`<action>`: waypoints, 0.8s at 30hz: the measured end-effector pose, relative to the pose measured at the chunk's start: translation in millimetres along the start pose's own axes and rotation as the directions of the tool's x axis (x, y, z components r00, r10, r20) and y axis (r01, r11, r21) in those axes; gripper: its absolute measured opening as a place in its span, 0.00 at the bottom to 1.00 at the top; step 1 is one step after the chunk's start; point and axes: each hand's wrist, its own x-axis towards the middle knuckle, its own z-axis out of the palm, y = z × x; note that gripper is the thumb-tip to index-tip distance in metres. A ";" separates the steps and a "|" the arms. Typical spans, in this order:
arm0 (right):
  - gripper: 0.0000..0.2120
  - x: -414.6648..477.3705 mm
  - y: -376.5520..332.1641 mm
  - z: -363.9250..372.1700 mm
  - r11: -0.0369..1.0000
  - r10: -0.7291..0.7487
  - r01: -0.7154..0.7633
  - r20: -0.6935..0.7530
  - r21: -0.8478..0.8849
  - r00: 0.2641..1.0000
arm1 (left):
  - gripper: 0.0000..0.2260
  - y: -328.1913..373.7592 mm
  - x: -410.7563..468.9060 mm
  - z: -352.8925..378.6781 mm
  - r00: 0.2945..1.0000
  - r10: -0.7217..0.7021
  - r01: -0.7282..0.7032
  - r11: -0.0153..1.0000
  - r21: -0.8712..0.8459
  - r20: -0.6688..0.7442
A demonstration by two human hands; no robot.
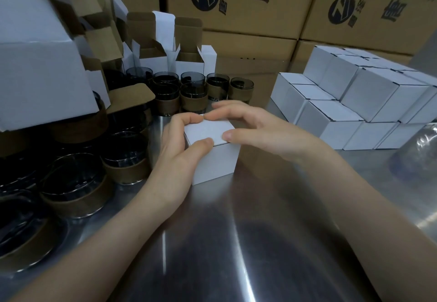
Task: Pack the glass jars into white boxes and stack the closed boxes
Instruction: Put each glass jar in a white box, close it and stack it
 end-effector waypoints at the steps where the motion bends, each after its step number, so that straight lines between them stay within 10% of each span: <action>1: 0.18 -0.1 -2.7 1.5 0.998 -0.018 0.017 -0.012 -0.055 1.000 | 0.16 -0.7 -0.9 0.1 1.000 0.012 -0.012 1.000 0.001 -0.008; 7: 0.33 0.2 -14.1 7.9 0.912 -0.077 0.071 0.002 -0.403 0.997 | 0.26 -4.5 -3.1 -2.2 0.999 0.014 -0.015 1.000 -0.019 -0.034; 14: 0.28 -1.7 -31.1 -19.8 0.874 -0.108 -0.043 -0.278 -0.485 0.954 | 0.17 -6.6 -4.4 0.1 0.983 0.138 -0.109 0.970 0.217 -0.121; 24: 0.29 32.4 -21.8 -132.4 0.805 -0.084 -0.454 -0.831 -0.382 0.550 | 0.06 -9.2 -17.5 7.9 0.953 0.248 -0.301 0.847 0.438 0.176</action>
